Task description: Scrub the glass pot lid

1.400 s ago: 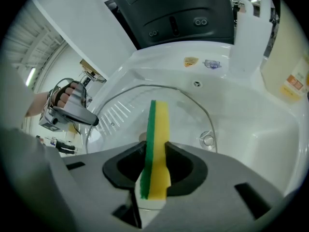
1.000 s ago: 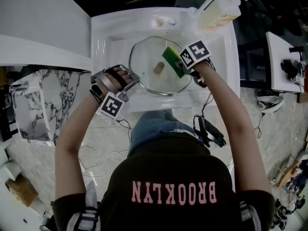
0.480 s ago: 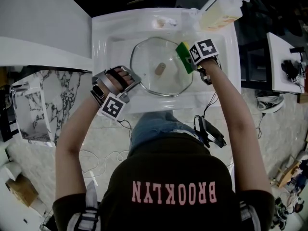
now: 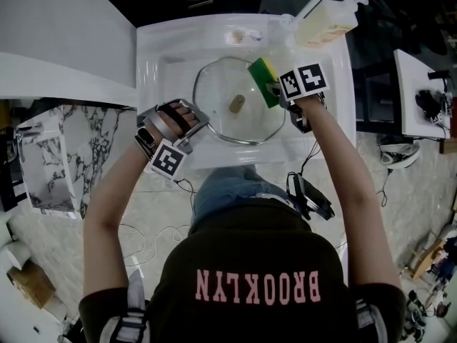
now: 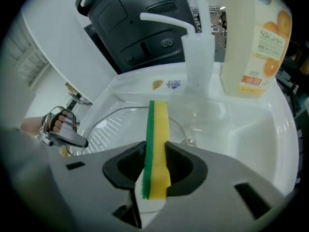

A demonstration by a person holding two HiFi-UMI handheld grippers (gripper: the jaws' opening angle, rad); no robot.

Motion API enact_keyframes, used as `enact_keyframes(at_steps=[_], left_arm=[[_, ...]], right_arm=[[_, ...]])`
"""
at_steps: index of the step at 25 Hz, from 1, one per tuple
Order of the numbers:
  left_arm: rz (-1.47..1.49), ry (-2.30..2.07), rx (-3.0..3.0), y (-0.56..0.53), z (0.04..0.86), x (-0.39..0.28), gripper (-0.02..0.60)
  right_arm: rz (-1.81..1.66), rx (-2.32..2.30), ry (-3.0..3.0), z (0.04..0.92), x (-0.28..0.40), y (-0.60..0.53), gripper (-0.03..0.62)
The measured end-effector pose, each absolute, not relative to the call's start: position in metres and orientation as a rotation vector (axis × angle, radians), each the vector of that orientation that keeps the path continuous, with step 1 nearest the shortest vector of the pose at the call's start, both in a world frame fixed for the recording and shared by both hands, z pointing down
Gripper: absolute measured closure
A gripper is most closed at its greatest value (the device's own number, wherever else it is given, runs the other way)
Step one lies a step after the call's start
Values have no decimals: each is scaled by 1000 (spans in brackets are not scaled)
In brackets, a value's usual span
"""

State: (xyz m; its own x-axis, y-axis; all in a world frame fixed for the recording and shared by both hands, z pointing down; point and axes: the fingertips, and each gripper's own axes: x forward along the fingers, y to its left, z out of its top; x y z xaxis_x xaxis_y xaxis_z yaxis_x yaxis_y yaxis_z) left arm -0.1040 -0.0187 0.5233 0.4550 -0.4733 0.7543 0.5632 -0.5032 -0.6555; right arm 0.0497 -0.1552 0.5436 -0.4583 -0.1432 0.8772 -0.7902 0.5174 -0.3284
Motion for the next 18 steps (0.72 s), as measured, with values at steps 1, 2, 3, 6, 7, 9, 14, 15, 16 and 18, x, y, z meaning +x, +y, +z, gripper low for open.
enact_keyframes(at_steps=[1,2,3,6,7,9,14,15,16,18], left_arm=[[-1271,-88,-1702,-15,526,-104,537],[-1285,-105,-1749,-9,530,-105,537],[-1302,-128,-1813,-1,535,-106,537],[-1328,-173,-1907,11,542,-108,537],[-1329,-177,-1905,10,542,-108,537],[-1324,-178,-1896,9,542,-107,537],[-1313,-174,-1896,9,540,-106,537],[-1310,-175,-1898,9,540,-106,537],[-1307,-176,-1901,9,540,-106,537],[-1302,-175,-1903,9,540,-106,537]], right_arm=[[962,752,-1936,539,42,-151,488],[960,733,-1960,535,34,-147,488],[958,710,-1983,532,25,-142,488],[957,633,-2049,522,-5,-128,488],[958,607,-2072,519,-15,-124,488],[959,556,-2113,512,-33,-115,488],[907,435,-2146,507,-64,-93,488],[892,412,-2147,507,-68,-88,488],[881,391,-2147,508,-71,-83,488],[868,353,-2146,509,-77,-75,488]])
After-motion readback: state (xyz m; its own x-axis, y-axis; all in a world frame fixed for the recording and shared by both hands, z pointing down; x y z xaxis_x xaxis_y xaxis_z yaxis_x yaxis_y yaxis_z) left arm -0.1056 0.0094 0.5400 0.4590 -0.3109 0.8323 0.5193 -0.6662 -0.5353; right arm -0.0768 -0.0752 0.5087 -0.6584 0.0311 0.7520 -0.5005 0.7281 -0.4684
